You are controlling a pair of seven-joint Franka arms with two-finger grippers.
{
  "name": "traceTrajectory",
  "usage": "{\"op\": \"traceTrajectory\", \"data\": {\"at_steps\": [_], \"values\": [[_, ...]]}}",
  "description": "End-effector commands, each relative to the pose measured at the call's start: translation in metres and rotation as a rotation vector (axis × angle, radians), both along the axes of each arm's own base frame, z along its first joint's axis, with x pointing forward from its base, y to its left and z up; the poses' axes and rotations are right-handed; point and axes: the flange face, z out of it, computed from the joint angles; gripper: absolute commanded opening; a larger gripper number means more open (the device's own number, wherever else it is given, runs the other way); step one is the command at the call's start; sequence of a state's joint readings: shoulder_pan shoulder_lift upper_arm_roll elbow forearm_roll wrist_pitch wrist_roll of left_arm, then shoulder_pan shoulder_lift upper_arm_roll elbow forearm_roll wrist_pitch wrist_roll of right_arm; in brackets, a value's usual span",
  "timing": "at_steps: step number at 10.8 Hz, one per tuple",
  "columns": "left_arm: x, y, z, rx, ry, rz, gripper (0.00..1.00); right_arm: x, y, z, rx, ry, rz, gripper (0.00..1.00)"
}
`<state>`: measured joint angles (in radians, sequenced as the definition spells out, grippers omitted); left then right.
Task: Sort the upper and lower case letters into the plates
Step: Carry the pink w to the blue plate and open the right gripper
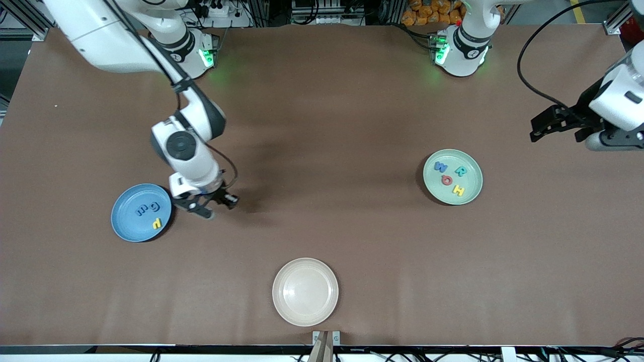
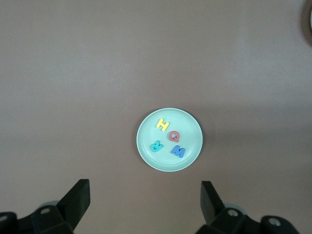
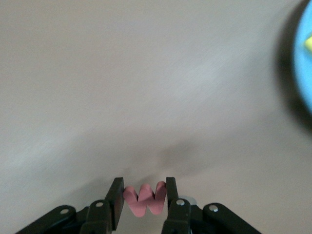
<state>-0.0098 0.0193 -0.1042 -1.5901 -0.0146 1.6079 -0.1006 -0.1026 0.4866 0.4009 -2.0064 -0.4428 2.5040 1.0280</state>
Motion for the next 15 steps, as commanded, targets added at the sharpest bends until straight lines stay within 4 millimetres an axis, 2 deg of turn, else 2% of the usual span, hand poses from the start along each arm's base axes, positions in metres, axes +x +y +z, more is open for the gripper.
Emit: {"op": "traceTrajectory", "data": {"at_steps": [1, 3, 6, 8, 9, 10, 11, 12, 14, 15], "values": [[0.001, 0.0, 0.01, -0.008, 0.001, 0.007, 1.0, 0.018, -0.077, 0.003, -0.065, -0.001, 0.004, 0.0], [0.001, -0.002, 0.011, -0.008, -0.001, 0.004, 1.0, 0.025, -0.129, -0.001, -0.127, 0.013, 0.061, 0.0], [0.002, 0.007, 0.011, 0.001, -0.001, 0.03, 1.0, 0.026, -0.181, -0.005, -0.201, 0.034, 0.119, 0.0], [0.002, 0.005, 0.011, 0.001, -0.001, 0.027, 1.0, 0.024, -0.225, -0.005, -0.255, 0.06, 0.182, 0.0], [0.002, 0.005, 0.012, 0.001, -0.004, 0.028, 1.0, 0.023, -0.239, -0.004, -0.269, 0.074, 0.22, 0.0], [0.001, 0.006, 0.013, 0.001, -0.006, 0.03, 1.0, 0.023, -0.245, -0.001, -0.275, 0.075, 0.23, 0.16], [0.001, 0.007, 0.013, 0.001, -0.005, 0.03, 1.0, 0.023, -0.246, -0.001, -0.275, 0.074, 0.221, 0.88], [0.001, 0.007, 0.013, 0.001, -0.006, 0.03, 1.0, 0.023, -0.244, 0.001, -0.277, 0.073, 0.229, 1.0], [0.001, 0.004, 0.013, 0.001, -0.006, 0.027, 1.0, 0.021, -0.238, 0.003, -0.286, 0.104, 0.227, 1.0], [0.001, 0.003, 0.013, 0.001, -0.006, 0.025, 1.0, 0.018, -0.236, 0.011, -0.293, 0.119, 0.219, 1.0]]}}
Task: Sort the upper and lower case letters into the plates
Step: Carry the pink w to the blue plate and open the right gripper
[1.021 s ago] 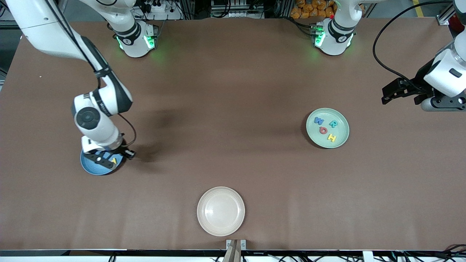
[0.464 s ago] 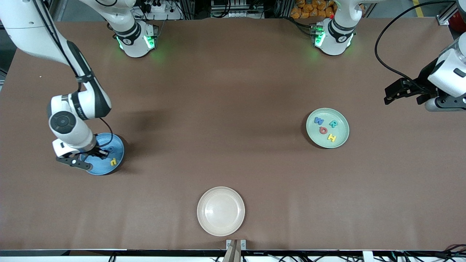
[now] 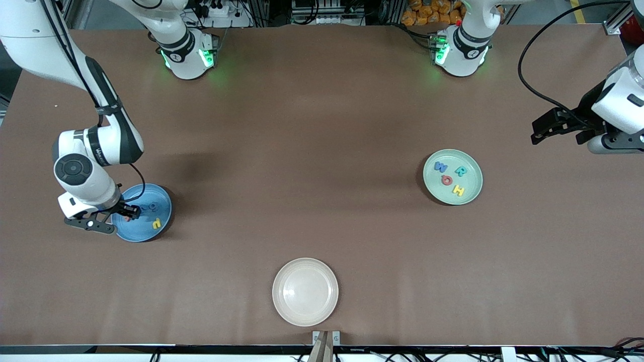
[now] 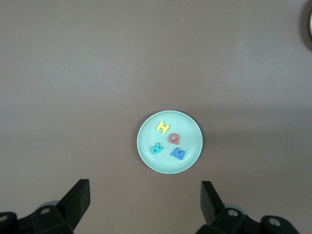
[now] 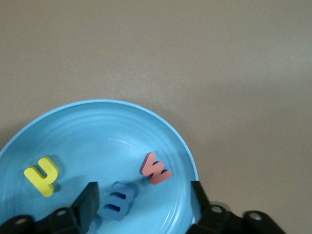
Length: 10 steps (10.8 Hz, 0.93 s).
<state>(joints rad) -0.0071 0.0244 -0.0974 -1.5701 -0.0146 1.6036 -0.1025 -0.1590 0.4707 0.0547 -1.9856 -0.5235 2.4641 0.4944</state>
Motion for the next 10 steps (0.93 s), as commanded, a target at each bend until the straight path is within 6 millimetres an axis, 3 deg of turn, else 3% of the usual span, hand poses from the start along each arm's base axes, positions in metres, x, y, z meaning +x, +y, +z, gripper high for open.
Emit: {"op": "traceTrajectory", "data": {"at_steps": [1, 6, 10], "values": [[-0.001, -0.001, 0.007, 0.002, 0.005, 0.015, 1.0, -0.008, 0.013, 0.03, -0.029, 0.003, 0.015, 1.0], [0.0, 0.003, 0.005, 0.019, 0.006, 0.02, 1.0, -0.065, 0.072, 0.068, -0.024, -0.001, 0.118, 1.0], [0.0, 0.001, 0.005, 0.019, 0.006, 0.014, 1.0, -0.052, 0.072, 0.114, 0.113, 0.005, 0.119, 1.0]]}}
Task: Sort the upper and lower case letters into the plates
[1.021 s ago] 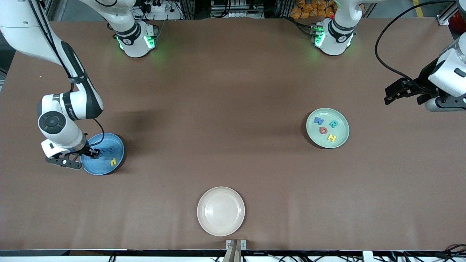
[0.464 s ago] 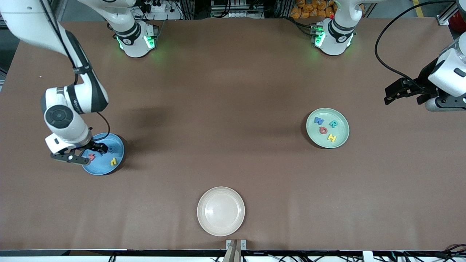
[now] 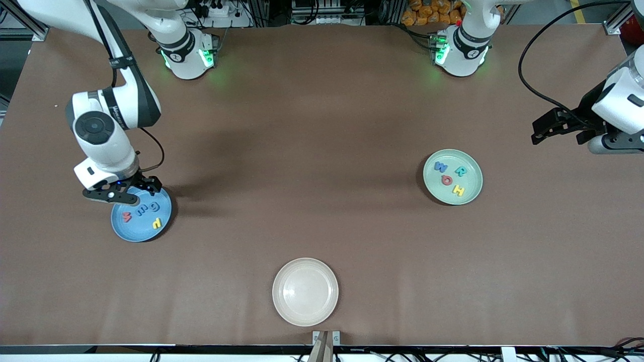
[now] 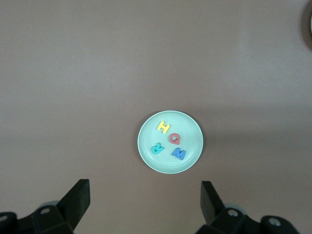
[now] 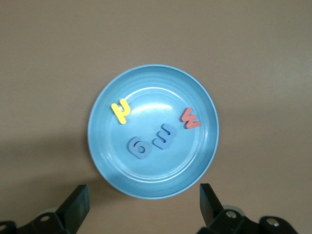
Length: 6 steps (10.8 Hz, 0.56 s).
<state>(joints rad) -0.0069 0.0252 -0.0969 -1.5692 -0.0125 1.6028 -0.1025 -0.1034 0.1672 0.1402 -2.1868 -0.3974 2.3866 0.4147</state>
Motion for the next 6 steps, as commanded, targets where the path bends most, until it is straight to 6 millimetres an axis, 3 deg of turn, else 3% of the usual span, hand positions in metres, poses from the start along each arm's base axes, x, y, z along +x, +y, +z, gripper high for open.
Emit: {"op": "traceTrajectory", "data": {"at_steps": [1, 4, 6], "values": [[-0.001, 0.0, 0.005, 0.017, 0.005, 0.013, 1.0, 0.009, -0.014, 0.046, 0.106, 0.065, 0.022, 1.0], [-0.001, 0.003, 0.008, 0.011, 0.001, 0.016, 1.0, 0.028, -0.02, 0.116, 0.187, 0.131, 0.07, 1.0], [-0.003, 0.004, 0.01, 0.014, -0.002, 0.018, 1.0, 0.024, -0.019, 0.168, 0.198, 0.184, 0.167, 1.0]]}}
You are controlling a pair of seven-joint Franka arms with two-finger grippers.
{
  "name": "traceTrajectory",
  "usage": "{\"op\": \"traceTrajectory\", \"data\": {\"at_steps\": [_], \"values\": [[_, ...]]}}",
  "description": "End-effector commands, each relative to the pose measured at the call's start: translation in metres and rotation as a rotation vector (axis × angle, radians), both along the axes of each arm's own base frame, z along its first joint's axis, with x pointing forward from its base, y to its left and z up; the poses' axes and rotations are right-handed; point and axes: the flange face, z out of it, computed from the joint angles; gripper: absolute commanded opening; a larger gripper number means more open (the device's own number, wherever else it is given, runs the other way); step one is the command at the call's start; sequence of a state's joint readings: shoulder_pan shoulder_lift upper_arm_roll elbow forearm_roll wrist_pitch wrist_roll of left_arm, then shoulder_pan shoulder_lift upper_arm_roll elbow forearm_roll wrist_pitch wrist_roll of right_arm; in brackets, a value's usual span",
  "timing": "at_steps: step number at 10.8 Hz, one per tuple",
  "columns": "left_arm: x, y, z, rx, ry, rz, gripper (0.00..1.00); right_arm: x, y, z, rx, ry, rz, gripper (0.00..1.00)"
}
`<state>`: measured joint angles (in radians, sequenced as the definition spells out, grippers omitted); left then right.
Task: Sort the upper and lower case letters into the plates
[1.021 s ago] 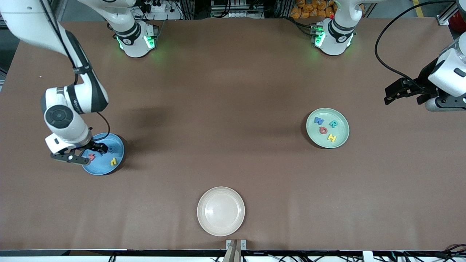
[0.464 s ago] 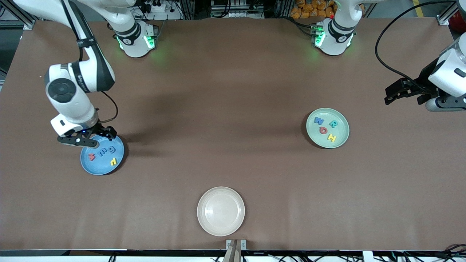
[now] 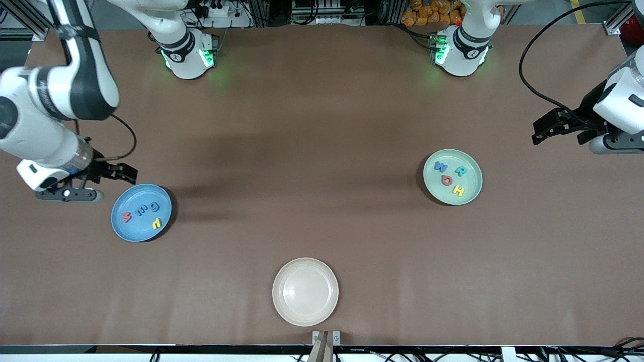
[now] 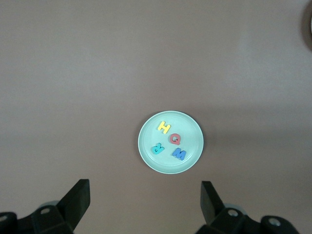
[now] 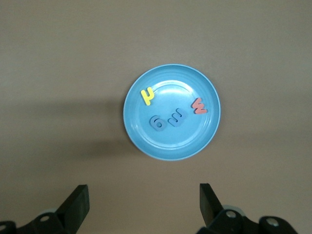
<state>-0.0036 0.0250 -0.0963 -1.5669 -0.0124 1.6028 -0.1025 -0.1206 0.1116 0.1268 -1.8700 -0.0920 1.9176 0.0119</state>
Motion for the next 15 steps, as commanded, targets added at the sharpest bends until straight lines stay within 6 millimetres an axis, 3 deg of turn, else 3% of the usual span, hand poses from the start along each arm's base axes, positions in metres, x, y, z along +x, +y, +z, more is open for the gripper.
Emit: {"op": "traceTrajectory", "data": {"at_steps": [1, 3, 4, 8, 11, 15], "values": [[-0.003, 0.002, 0.008, 0.014, 0.002, 0.015, 1.0, -0.006, 0.009, 0.062, 0.072, 0.022, 0.056, 1.0], [-0.003, 0.003, 0.01, 0.014, -0.001, 0.019, 1.0, -0.003, 0.021, 0.128, 0.088, -0.008, 0.138, 1.0], [-0.003, 0.002, 0.01, 0.016, -0.001, 0.017, 1.0, -0.003, 0.019, 0.15, 0.083, -0.029, 0.174, 1.0], [-0.008, 0.004, 0.02, 0.005, -0.017, 0.023, 1.0, -0.003, 0.003, 0.199, 0.06, -0.107, 0.273, 1.0], [-0.011, 0.006, 0.024, 0.004, -0.023, 0.026, 1.0, -0.009, 0.011, 0.204, 0.064, -0.095, 0.12, 1.0], [-0.013, 0.006, 0.026, 0.004, -0.026, 0.025, 1.0, -0.008, 0.01, 0.205, 0.063, -0.108, 0.12, 1.0]]}}
